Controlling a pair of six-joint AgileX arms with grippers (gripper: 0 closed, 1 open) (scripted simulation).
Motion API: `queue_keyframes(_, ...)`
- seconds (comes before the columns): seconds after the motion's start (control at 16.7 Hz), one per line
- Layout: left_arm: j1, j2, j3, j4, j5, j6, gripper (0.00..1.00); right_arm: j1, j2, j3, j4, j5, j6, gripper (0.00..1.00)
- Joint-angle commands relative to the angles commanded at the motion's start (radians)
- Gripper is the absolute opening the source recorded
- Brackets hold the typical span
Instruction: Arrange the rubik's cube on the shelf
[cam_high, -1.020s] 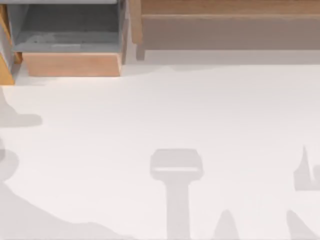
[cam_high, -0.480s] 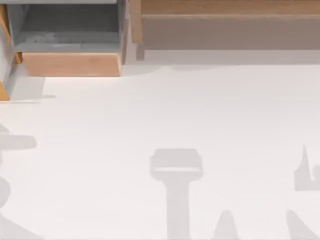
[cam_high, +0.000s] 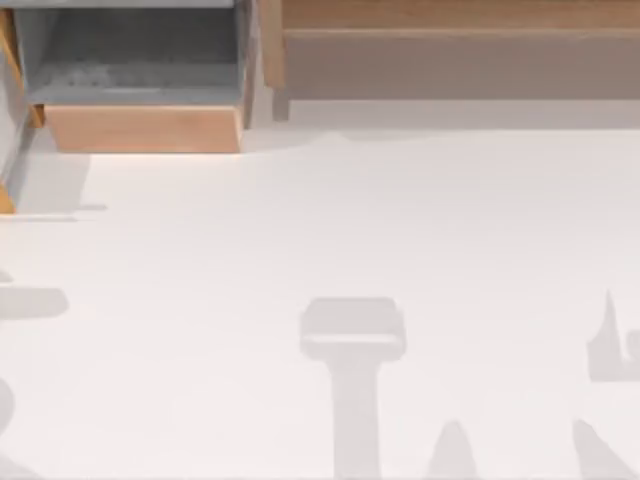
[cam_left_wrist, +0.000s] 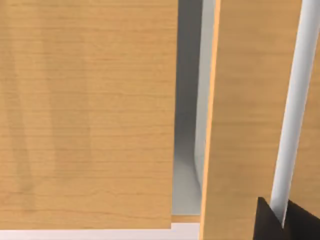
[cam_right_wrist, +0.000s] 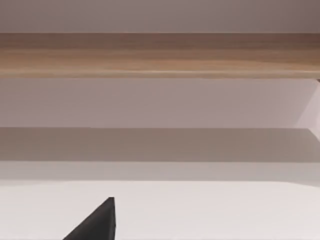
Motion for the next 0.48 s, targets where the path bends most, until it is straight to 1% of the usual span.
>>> queue_keyframes(0.36,0.099,-0.067,-0.177,0.098,0.103,0.004,0.0,0.0,0.0,0.0,0.0,0.0,0.0,1.0)
queue_keyframes(0.48,0.114,-0.076,-0.198,0.111,0.118,0.005,0.0,0.0,0.0,0.0,0.0,0.0,0.0,1.0)
